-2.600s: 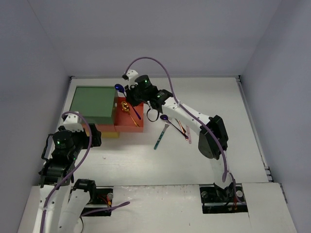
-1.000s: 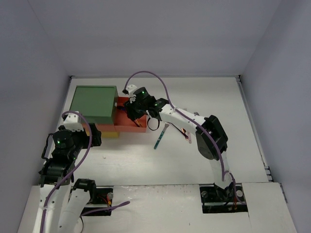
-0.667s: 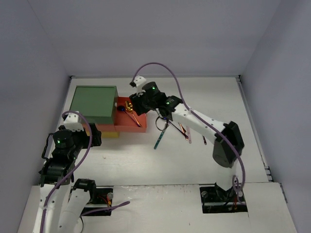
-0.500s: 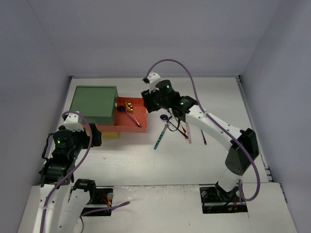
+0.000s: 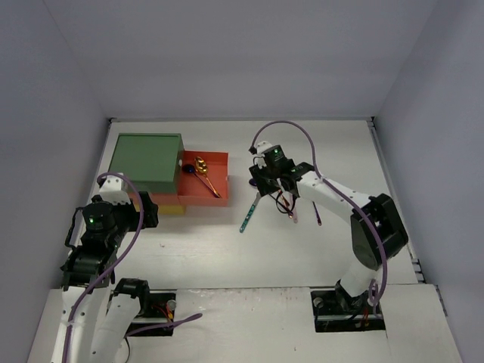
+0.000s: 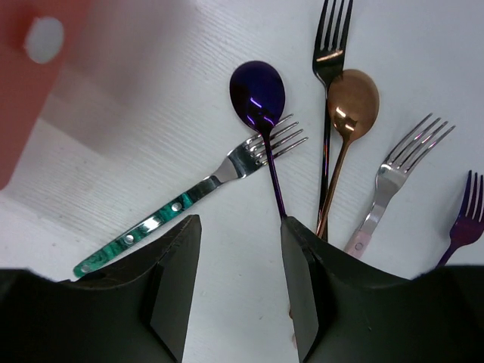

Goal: Sort the eating utensils into containers

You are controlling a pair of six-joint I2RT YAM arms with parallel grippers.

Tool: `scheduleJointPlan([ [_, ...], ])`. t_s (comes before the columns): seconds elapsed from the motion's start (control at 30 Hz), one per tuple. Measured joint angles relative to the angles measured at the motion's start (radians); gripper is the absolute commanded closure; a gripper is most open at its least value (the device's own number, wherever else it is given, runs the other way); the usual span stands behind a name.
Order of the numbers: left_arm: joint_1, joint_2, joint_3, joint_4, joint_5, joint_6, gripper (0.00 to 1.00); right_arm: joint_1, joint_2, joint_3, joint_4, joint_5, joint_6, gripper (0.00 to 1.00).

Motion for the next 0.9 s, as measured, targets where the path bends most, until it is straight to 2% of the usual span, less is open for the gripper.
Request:
scheduleJointPlan([
  [0.6, 0.000, 0.007, 0.000, 0.000, 0.000, 0.000, 0.13, -0.062, 0.235, 0.016, 0.000, -0.047, -0.045, 0.66],
  [0.67, 0.000, 0.007, 0.000, 0.000, 0.000, 0.000, 0.13, -0.062, 0.244, 0.023, 0.001, -0.058, -0.048, 0.70],
  [0.9, 0.000, 0.009, 0.000, 0.000, 0.000, 0.000, 0.13, -0.062, 0.259, 0.038, 0.005, -0.072, -0.063, 0.92],
])
